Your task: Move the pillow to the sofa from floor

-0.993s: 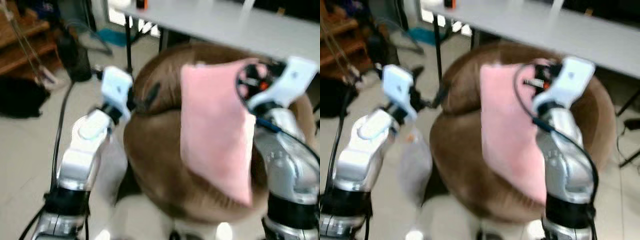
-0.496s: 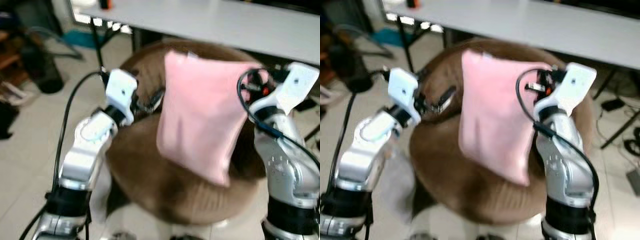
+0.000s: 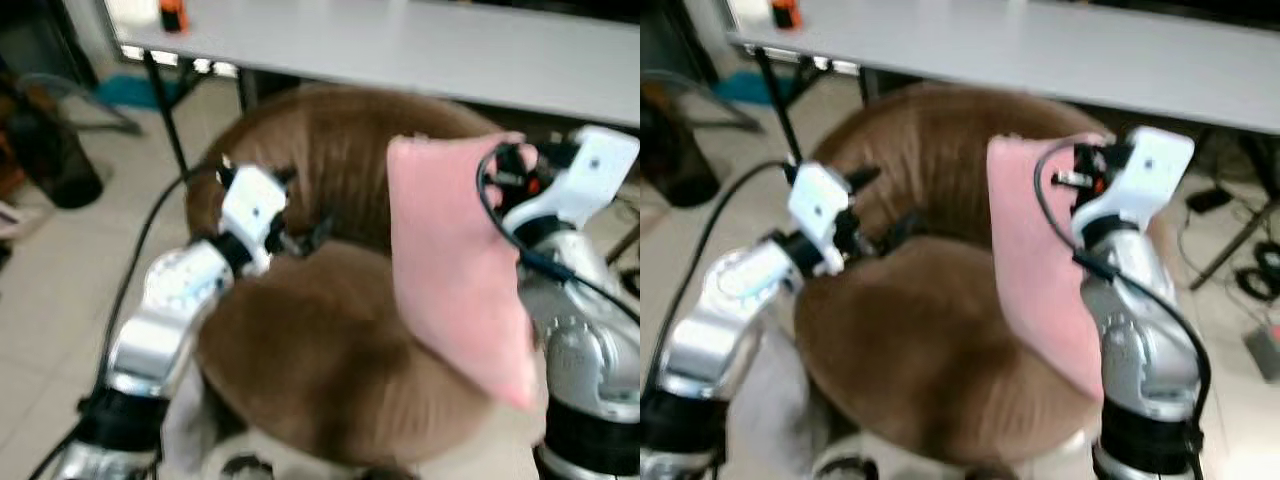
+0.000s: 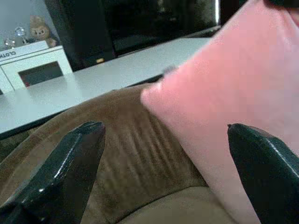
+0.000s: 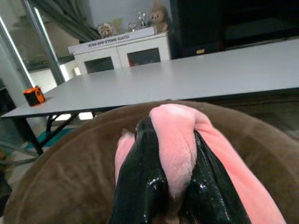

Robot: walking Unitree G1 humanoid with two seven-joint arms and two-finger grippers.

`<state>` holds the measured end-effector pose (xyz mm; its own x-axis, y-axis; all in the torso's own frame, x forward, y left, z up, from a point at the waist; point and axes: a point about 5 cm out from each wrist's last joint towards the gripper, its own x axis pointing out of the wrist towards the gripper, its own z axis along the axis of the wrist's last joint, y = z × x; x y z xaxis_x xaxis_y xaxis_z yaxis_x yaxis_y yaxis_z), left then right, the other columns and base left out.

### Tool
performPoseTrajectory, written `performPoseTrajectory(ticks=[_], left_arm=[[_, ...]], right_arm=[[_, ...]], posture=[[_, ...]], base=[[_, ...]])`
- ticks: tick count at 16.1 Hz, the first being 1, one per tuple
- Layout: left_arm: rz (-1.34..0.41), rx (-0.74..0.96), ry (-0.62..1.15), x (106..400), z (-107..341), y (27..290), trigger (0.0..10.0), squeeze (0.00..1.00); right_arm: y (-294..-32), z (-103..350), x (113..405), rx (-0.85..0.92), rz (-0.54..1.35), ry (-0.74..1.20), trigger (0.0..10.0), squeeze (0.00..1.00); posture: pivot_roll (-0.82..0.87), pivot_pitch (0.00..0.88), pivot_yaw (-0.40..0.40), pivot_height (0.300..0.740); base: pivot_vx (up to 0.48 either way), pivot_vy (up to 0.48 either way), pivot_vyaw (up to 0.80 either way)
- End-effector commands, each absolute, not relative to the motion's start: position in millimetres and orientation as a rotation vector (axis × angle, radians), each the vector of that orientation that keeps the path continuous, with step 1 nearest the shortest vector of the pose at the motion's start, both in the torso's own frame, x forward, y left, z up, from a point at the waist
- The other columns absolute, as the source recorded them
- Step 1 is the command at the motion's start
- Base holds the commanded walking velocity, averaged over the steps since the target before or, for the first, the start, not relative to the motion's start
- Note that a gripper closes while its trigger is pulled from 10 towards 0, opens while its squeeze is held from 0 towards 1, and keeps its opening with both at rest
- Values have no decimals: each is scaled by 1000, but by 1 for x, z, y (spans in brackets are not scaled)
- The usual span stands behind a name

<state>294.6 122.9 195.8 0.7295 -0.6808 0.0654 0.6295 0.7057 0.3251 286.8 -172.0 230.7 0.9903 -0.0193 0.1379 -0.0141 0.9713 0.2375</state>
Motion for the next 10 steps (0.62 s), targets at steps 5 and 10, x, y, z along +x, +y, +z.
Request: performPoseTrajectory(ticks=[5, 10], left_arm=[[-748, 302, -214, 287, 205, 137, 10000, 0], [-922, 349, -99, 261, 192, 145, 10000, 0]], right_arm=[[-155, 266, 286, 321, 158, -229, 10000, 0], [-137, 236, 306, 440, 266, -78, 10000, 0]], posture=[[59, 107, -64, 740], [107, 142, -74, 740]], base=[[0, 0, 0], [0, 0, 0]])
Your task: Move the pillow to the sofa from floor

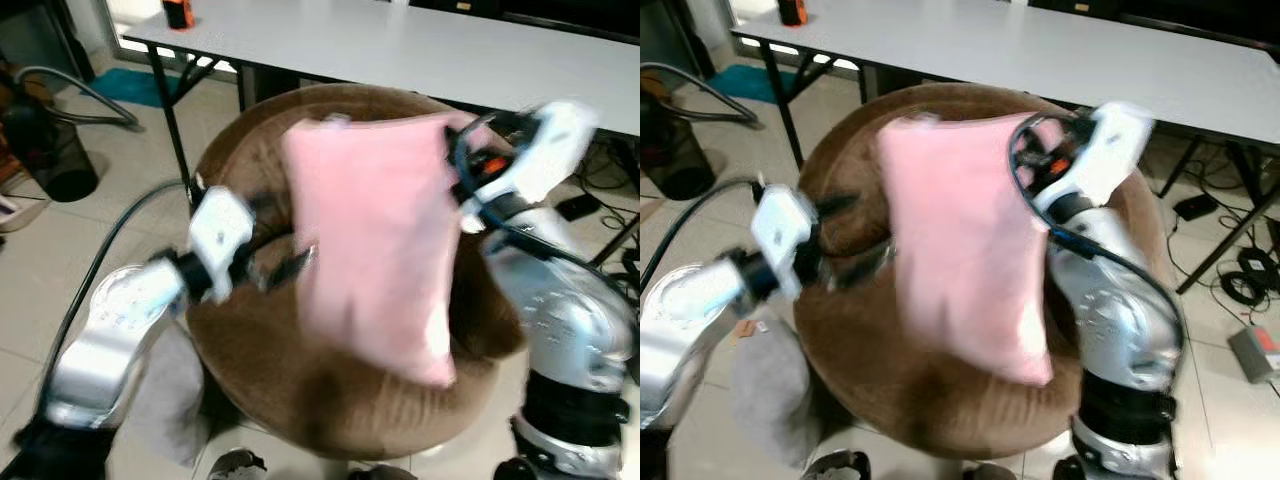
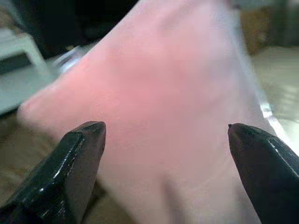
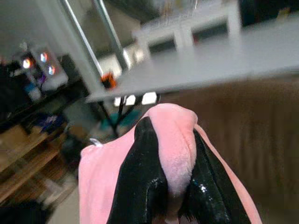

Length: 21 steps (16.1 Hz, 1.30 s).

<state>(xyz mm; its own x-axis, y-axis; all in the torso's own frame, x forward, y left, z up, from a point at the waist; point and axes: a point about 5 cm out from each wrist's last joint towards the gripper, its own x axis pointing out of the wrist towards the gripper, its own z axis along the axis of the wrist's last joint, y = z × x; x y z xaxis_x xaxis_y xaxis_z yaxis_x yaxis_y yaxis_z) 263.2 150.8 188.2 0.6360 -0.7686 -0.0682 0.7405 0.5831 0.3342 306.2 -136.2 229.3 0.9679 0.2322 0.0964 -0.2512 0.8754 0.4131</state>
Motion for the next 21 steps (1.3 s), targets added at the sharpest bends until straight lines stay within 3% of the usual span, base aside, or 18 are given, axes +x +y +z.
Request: performPoseTrajectory(ticks=[1, 5, 8, 9, 10, 15, 16, 17, 20, 21], left_arm=[[-920, 356, -92, 259, 192, 147, 10000, 0], [-923, 371, -77, 256, 195, 151, 10000, 0], [-939, 386, -62, 252, 196, 152, 10000, 0], [-939, 387, -63, 252, 196, 151, 10000, 0], [-939, 386, -65, 252, 197, 151, 10000, 0], [-846, 342, -91, 264, 193, 145, 10000, 0], [-806, 327, -91, 269, 190, 144, 10000, 0], [-708, 309, -77, 279, 182, 141, 10000, 0], [-643, 305, -56, 283, 171, 139, 10000, 0], [-588, 287, -43, 285, 162, 139, 10000, 0]], right_arm=[[-134, 225, 313, 458, 261, -40, 10000, 0], [-139, 187, 335, 462, 139, 53, 10000, 0], [-198, 142, 356, 216, -279, 104, 10000, 0], [-211, 142, 357, 220, -338, 73, 10000, 741], [-215, 144, 358, 209, -356, 48, 10000, 1000], [-233, 177, 366, 75, -363, -159, 10000, 1000], [-232, 181, 367, 44, -346, -178, 10000, 0], [-228, 185, 365, 56, -280, -209, 10000, 0], [-219, 177, 344, 98, -221, -195, 10000, 0], [-208, 160, 317, 91, -178, -124, 10000, 0]], posture=[[110, 144, -73, 740], [148, 171, -63, 740], [169, 173, -57, 740], [170, 170, -56, 740], [170, 170, -56, 740], [134, 140, -31, 740], [127, 137, -28, 740], [96, 122, -21, 740], [70, 108, -20, 740], [40, 96, -21, 740]], base=[[0, 0, 0], [0, 0, 0], [0, 0, 0], [0, 0, 0], [0, 0, 0], [0, 0, 0], [0, 0, 0], [0, 0, 0], [0, 0, 0], [0, 0, 0]])
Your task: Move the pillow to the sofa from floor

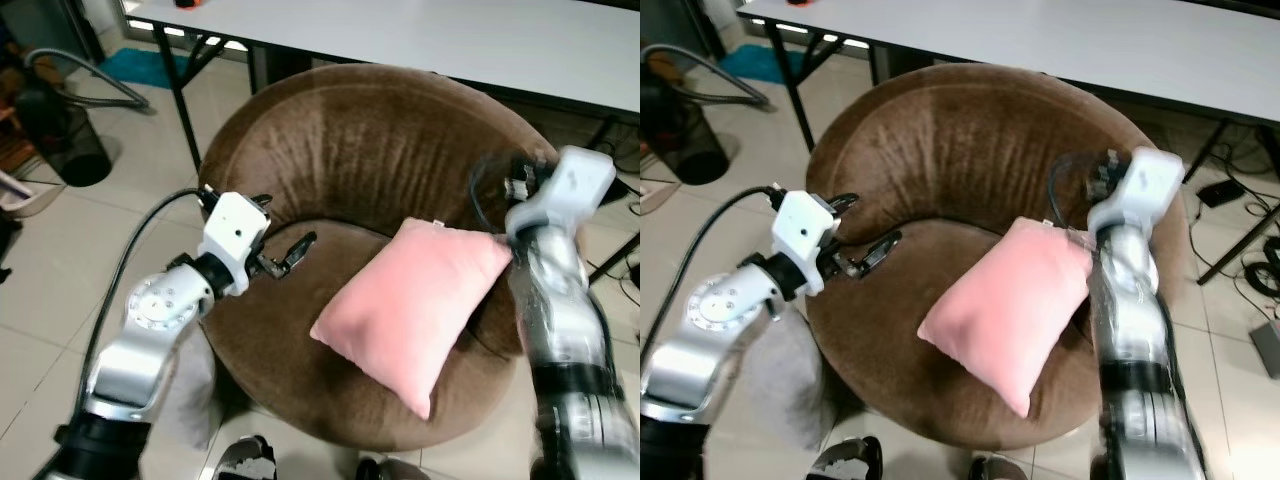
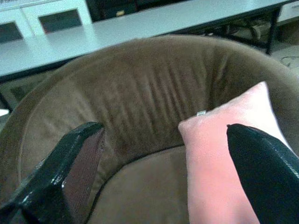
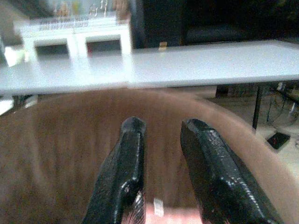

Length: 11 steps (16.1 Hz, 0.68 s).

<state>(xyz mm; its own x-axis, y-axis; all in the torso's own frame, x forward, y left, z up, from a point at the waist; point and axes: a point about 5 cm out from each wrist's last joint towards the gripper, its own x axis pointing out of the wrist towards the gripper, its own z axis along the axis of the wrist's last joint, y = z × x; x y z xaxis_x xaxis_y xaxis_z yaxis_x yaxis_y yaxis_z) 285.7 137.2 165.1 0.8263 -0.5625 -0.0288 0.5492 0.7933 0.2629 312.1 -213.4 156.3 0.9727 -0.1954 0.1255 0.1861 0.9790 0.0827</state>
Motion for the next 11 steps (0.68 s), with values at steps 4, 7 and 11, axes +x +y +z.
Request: performPoseTrajectory(ticks=[4, 7, 11], left_arm=[[-539, 279, -55, 285, 145, 136, 10000, 0], [-469, 238, -61, 284, 137, 137, 10000, 0], [-469, 238, -61, 284, 137, 137, 10000, 0]], right_arm=[[-173, 126, 243, 113, -1, 3, 10000, 0], [-158, 108, 219, 68, 45, 122, 10000, 0], [-158, 108, 219, 68, 45, 122, 10000, 0]], posture=[[-2, 87, -5, 740], [-11, 85, 2, 740], [-11, 85, 2, 740]], base=[[0, 0, 0], [0, 0, 0], [0, 0, 0]])
